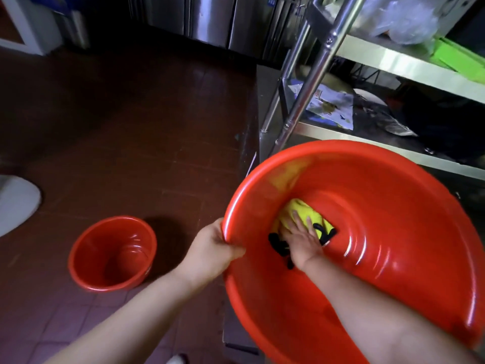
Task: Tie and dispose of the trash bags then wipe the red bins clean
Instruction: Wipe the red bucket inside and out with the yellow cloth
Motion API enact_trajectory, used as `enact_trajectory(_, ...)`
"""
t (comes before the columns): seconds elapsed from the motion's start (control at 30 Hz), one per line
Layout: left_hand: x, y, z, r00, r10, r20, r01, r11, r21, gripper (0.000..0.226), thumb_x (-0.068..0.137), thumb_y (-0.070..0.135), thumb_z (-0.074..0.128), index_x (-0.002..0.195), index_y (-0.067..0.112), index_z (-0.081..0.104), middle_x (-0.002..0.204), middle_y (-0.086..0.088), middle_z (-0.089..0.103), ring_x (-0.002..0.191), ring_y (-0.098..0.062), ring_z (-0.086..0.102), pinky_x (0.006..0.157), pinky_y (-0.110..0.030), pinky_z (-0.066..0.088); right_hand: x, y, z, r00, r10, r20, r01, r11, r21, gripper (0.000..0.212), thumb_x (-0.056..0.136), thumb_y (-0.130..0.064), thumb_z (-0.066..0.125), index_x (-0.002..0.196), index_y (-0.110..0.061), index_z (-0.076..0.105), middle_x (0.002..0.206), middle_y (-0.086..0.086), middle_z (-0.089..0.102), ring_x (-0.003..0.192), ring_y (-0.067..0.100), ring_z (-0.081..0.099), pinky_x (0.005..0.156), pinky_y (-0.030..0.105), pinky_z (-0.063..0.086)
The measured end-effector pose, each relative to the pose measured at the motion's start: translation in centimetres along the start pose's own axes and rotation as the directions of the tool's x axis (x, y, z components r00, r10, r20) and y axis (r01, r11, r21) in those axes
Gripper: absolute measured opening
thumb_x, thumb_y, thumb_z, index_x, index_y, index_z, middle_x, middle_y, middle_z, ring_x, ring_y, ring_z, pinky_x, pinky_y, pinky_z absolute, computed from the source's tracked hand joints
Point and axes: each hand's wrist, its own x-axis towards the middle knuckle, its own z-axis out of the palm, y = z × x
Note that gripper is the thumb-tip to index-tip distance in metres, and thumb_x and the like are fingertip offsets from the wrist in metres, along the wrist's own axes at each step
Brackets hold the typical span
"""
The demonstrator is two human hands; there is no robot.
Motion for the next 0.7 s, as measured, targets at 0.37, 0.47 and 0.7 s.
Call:
enact_trajectory(0.37,3.9,5.6,0.1,0.988,0.157,0.01,-0.149,0.914,0.377,0.01,0.074,0.013,0.071,0.068,0.016,0.063,0.051,0.007,0.055,0.044,-0.005,0.051,0.052,-0.022,0.043,-3.0,-0.5,0.8,0.987,-0.159,-0.031,0.16,0.986,0.043,0.054,0.092,-0.008,0.037,0.145,-0.015,0.032,0.158,-0.002,0.018,0.147,0.017,-0.005,0.109,0.032,-0.027)
enact_trajectory(0.47,3.4,5.0,-0.1,0.992,0.127,-0.016,-0.114,0.935,0.335,0.012,0.071,0.007,0.071,0.064,0.016,0.065,0.047,0.008,0.055,0.042,-0.002,0.05,0.048,-0.017,0.042,-2.5,0.5,0.2,0.982,-0.161,-0.096,0.164,0.986,0.026,0.062,0.082,-0.008,0.049,0.142,-0.019,0.04,0.154,-0.003,0.03,0.146,0.02,0.007,0.111,0.035,-0.023)
enact_trajectory(0.7,2.4,2.6,0.9,0.99,0.035,-0.134,-0.007,0.979,0.204,0.007,0.072,0.001,0.071,0.075,0.005,0.066,0.061,-0.005,0.062,0.055,-0.017,0.057,0.058,-0.038,0.051,0.3,3.8,-2.2,0.953,0.253,-0.166,-0.262,0.964,-0.034,0.069,0.084,-0.026,0.049,0.147,-0.037,0.022,0.16,-0.006,0.0,0.145,0.018,-0.016,0.105,0.048,-0.031)
